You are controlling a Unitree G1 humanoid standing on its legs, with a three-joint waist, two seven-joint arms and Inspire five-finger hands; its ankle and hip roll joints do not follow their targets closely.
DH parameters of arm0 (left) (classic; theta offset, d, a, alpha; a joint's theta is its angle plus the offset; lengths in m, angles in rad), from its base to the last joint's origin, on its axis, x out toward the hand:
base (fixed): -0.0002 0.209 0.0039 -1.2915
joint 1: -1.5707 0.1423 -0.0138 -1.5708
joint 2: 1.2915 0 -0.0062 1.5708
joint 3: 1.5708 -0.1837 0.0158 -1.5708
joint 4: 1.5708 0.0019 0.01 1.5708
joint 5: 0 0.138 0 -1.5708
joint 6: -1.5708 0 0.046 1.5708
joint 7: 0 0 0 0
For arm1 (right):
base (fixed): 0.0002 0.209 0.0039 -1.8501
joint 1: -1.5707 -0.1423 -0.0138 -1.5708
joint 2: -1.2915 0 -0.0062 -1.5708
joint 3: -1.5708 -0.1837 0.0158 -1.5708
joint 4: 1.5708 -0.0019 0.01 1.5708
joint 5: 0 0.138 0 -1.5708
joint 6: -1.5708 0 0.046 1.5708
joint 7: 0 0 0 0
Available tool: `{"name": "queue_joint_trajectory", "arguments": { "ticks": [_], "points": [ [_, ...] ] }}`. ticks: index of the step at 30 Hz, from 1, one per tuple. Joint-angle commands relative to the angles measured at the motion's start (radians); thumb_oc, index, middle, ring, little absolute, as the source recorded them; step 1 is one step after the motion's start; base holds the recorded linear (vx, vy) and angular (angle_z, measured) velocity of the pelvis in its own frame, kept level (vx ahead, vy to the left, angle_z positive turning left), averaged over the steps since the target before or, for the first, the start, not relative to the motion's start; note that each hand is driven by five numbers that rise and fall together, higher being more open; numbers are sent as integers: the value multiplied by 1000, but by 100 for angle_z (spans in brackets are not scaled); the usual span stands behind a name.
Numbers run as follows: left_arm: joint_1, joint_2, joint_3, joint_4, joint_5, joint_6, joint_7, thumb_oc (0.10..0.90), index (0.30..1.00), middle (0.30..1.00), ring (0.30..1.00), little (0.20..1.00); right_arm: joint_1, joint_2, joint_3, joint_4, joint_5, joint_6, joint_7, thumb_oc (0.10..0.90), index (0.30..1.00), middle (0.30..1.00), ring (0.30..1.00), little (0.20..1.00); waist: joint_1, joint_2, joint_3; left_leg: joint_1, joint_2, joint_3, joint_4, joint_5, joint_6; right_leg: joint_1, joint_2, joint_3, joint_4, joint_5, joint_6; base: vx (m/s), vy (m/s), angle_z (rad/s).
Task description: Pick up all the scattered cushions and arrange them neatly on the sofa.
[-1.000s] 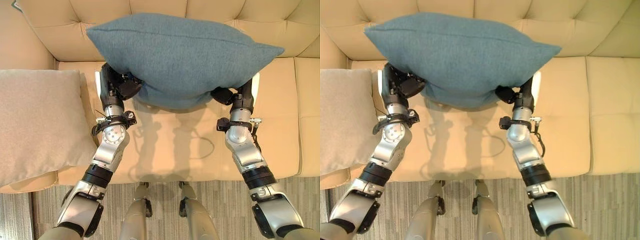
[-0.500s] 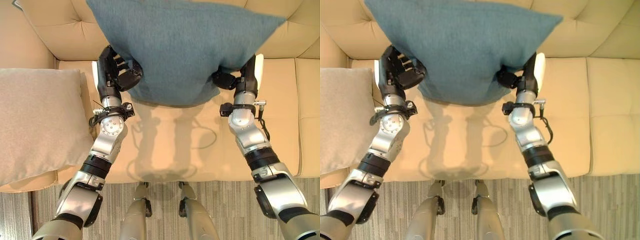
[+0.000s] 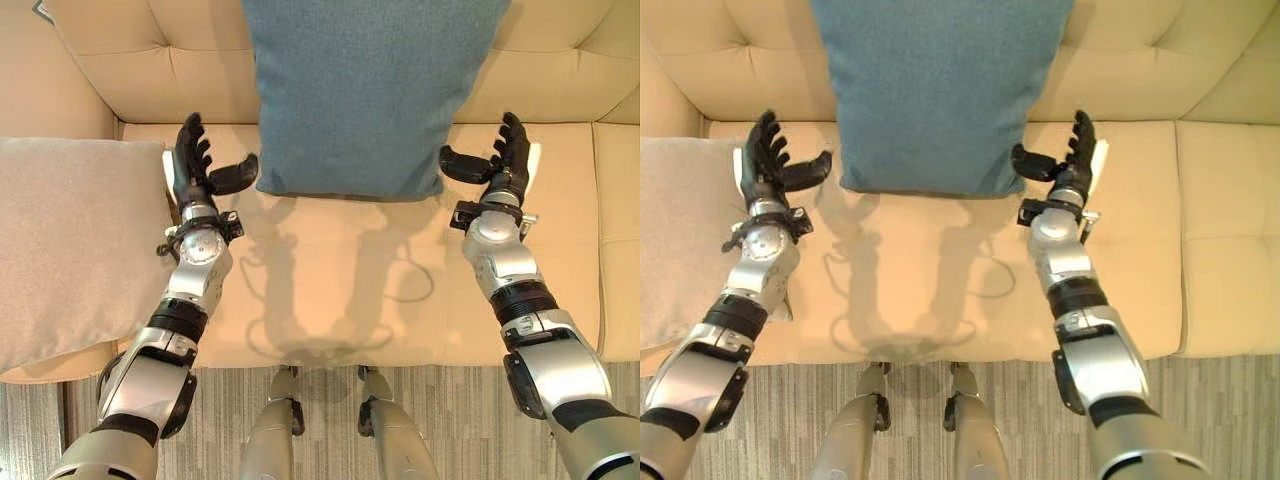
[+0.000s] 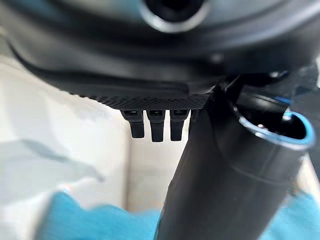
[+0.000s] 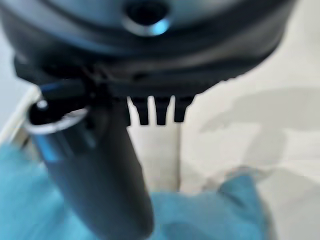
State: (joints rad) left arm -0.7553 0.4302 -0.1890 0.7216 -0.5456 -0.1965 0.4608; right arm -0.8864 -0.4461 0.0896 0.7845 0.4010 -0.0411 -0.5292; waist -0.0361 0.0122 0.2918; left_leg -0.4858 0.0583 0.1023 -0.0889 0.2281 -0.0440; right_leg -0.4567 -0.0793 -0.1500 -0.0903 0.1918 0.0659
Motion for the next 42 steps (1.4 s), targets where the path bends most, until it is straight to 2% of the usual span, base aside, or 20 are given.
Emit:
{"name": "queue_joint_trajectory", "arguments": {
  "ticks": [1, 3, 4, 6, 8, 12, 13, 15, 16, 21, 24, 30, 35, 36, 37, 38, 39, 40, 41, 42],
  "points": [
    [86, 41, 54, -24, 68, -64, -14, 800, 900, 900, 900, 900, 115, -34, -29, -33, -32, -100, -26, 800, 900, 900, 900, 900, 4, -19, -153, 6, -12, 0, 2, -103, -76, -28, -26, -35, 3, -50, 96, 38, -4, 0],
    [245, 17, 103, -151, 112, -82, -40, 800, 900, 900, 900, 900, 273, -46, -70, -127, -120, -114, -3, 800, 900, 900, 900, 900, 2, -23, -164, 16, -10, 1, 2, -109, -71, -18, -27, -36, 3, -54, 96, 52, -10, 1],
    [253, 16, 103, -157, 114, -80, -39, 800, 900, 900, 900, 900, 280, -44, -70, -132, -122, -112, -4, 800, 900, 900, 900, 900, 1, -22, -168, 17, -10, 1, 2, -110, -71, -17, -27, -36, 3, -54, 96, 45, -11, 6],
    [434, -21, 139, -263, 176, -79, -94, 800, 900, 900, 900, 900, 472, -28, -104, -226, -219, -123, 55, 800, 900, 900, 900, 900, -2, -27, -172, 40, -6, 5, 2, -117, -67, 5, -28, -37, 3, -60, 96, 55, -5, 3],
    [571, -48, 157, -285, 223, -58, -141, 800, 900, 900, 900, 900, 622, -6, -145, -256, -287, -119, 97, 800, 900, 900, 900, 900, -6, -34, -175, 80, 1, 7, 2, -127, -63, 50, -28, -43, 3, -71, 96, 79, -23, -7],
    [670, -90, 169, -238, 200, -29, -183, 800, 900, 900, 900, 900, 746, 40, -156, -264, -305, -112, 136, 800, 900, 900, 900, 900, -14, -40, -168, 136, 11, 13, 2, -134, -66, 110, -26, -50, 3, -86, 95, 52, -25, -2],
    [732, -106, 161, -201, 229, -11, -198, 800, 900, 900, 900, 900, 819, 84, -158, -245, -303, -106, 159, 800, 900, 900, 900, 900, -20, -44, -165, 173, 12, 18, 2, -136, -64, 152, -24, -53, 3, -91, 93, 83, -34, -1],
    [783, -128, 153, -138, 256, 8, -208, 800, 900, 900, 900, 900, 864, 116, -142, -202, -308, -99, 174, 800, 900, 900, 900, 900, -24, -43, -164, 217, 16, 21, 2, -146, -65, 194, -21, -56, 3, -105, 92, 51, -16, 2],
    [783, -128, 153, -138, 256, 8, -208, 800, 900, 900, 900, 900, 864, 116, -142, -202, -308, -99, 174, 800, 900, 900, 900, 900, -25, -43, -165, 214, 15, 20, 2, -143, -64, 191, -22, -56, 3, -102, 92, 40, -8, 2],
    [856, -167, 98, 88, 390, 50, -231, 800, 900, 900, 900, 900, 928, 165, -78, -105, -327, -101, 224, 800, 900, 900, 900, 900, -23, -41, -183, 311, 19, 34, 2, -157, -58, 286, -14, -62, 3, -124, 85, 23, -4, 0],
    [865, -182, 91, 158, 408, 54, -229, 800, 900, 900, 900, 900, 937, 162, -49, -82, -355, -104, 236, 800, 900, 900, 900, 900, -18, -42, -189, 349, 21, 33, 2, -165, -57, 330, -6, -63, 3, -141, 81, 36, -27, 3],
    [853, -176, 65, 172, 430, 48, -216, 800, 900, 900, 900, 900, 934, 159, -18, -59, -361, -116, 240, 800, 900, 900, 900, 900, -14, -46, -172, 377, 33, 5, 2, -158, -64, 378, 17, -67, 3, -169, 61, 1, -66, 17],
    [818, -163, 43, 158, 438, 42, -209, 800, 900, 900, 900, 900, 918, 145, 15, -61, -377, -125, 242, 800, 900, 900, 900, 900, -6, -49, -156, 339, 32, -27, 21, -135, -78, 382, 23, -108, 3, -192, 41, -73, -74, 49],
    [797, -161, 33, 157, 435, 38, -205, 800, 900, 900, 900, 900, 898, 134, 30, -53, -390, -124, 237, 800, 900, 900, 900, 900, -3, -61, -131, 267, 23, -34, 124, -149, -75, 378, 8, -133, 3, -190, 32, -233, -51, 51],
    [787, -162, 33, 150, 429, 38, -205, 800, 900, 900, 900, 900, 890, 130, 34, -61, -398, -119, 236, 800, 900, 900, 900, 900, -6, -68, -121, 240, 21, -8, 169, -175, -63, 365, -6, -152, 8, -183, 28, -352, -32, 72],
    [789, -168, 39, 144, 428, 35, -208, 800, 900, 900, 900, 900, 880, 126, 40, -68, -407, -114, 235, 800, 900, 900, 900, 900, -15, -83, -121, 235, 21, 55, 257, -253, -34, 341, -31, -177, 15, -170, 27, -254, 22, 99],
    [792, -169, 39, 143, 431, 35, -209, 800, 900, 900, 900, 900, 878, 126, 41, -68, -410, -115, 233, 800, 900, 900, 900, 900, -19, -91, -123, 239, 20, 76, 298, -287, -22, 337, -40, -185, 17, -163, 26, -154, 29, 84],
    [793, -169, 39, 143, 431, 35, -209, 800, 900, 900, 900, 900, 878, 126, 41, -68, -410, -115, 233, 800, 900, 900, 900, 900, -19, -90, -123, 237, 21, 76, 302, -289, -22, 337, -39, -186, 17, -163, 26, -9, 27, 59],
    [796, -172, 41, 138, 434, 38, -211, 800, 900, 900, 900, 900, 882, 125, 40, -72, -420, -111, 231, 800, 900, 900, 900, 900, -30, -88, -131, 283, 47, 139, 350, -372, -21, 350, -39, -207, 14, -172, 33, 25, 19, 25],
    [796, -172, 41, 138, 434, 38, -211, 800, 900, 900, 900, 900, 882, 125, 40, -72, -420, -111, 231, 800, 900, 900, 900, 900, -30, -88, -131, 282, 48, 139, 352, -374, -21, 350, -38, -207, 14, -172, 33, 7, 63, 41]
  ]
}}
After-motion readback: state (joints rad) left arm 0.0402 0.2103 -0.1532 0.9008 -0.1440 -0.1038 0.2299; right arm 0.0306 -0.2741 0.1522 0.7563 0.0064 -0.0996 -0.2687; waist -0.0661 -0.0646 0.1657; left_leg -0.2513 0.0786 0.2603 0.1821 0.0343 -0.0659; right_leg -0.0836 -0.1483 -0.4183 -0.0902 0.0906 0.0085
